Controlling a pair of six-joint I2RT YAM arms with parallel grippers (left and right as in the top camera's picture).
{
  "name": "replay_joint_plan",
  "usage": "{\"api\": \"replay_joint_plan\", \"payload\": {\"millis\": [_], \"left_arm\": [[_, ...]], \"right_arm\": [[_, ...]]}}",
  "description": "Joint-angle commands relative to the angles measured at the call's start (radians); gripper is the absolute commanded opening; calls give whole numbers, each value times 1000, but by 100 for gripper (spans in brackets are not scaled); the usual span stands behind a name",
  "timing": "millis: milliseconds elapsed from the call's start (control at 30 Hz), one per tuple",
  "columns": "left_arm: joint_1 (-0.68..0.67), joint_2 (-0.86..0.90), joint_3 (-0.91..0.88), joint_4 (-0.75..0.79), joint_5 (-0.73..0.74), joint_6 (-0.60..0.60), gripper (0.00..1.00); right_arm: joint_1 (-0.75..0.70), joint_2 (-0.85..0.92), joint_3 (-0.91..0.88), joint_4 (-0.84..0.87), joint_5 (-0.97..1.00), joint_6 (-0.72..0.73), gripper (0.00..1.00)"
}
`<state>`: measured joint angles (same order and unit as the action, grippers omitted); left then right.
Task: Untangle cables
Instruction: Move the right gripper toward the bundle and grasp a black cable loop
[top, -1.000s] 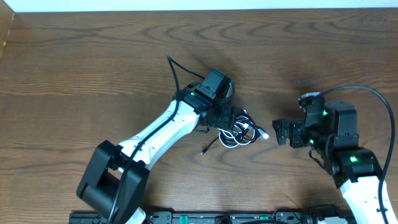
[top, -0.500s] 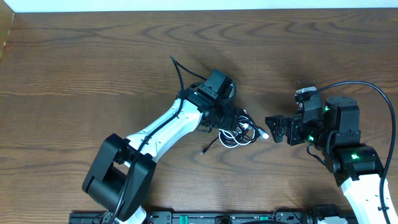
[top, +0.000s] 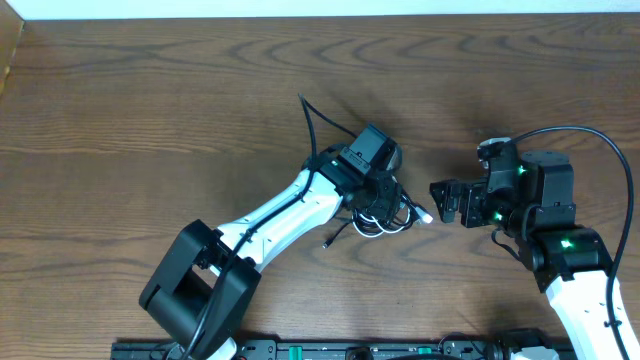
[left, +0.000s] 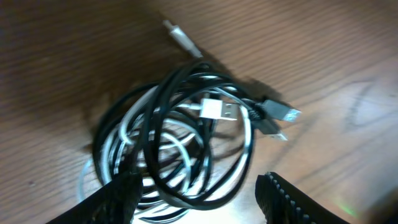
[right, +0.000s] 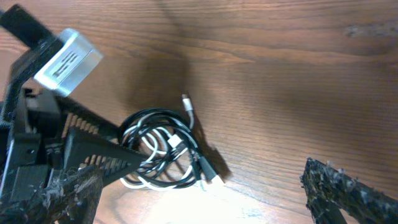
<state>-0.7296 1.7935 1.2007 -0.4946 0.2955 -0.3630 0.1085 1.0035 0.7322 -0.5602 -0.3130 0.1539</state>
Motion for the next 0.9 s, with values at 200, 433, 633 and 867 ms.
{"api": "replay_joint_plan", "payload": {"millis": [200,433,633,867], "left_arm": [[-3,16,-7,18,39,3,26],[-2,13,-6,22,168,126,7],[0,-11,0,26,321,224,8],[3,-39,1,18,415,286,7]], "right_arm": [[-4,-1,19,-1,46,18,99],[-4,-1,19,-3,124,51,99],[-4,12,19,-22,97,279,99],[-4,60,19,-35,-76,163,91]]}}
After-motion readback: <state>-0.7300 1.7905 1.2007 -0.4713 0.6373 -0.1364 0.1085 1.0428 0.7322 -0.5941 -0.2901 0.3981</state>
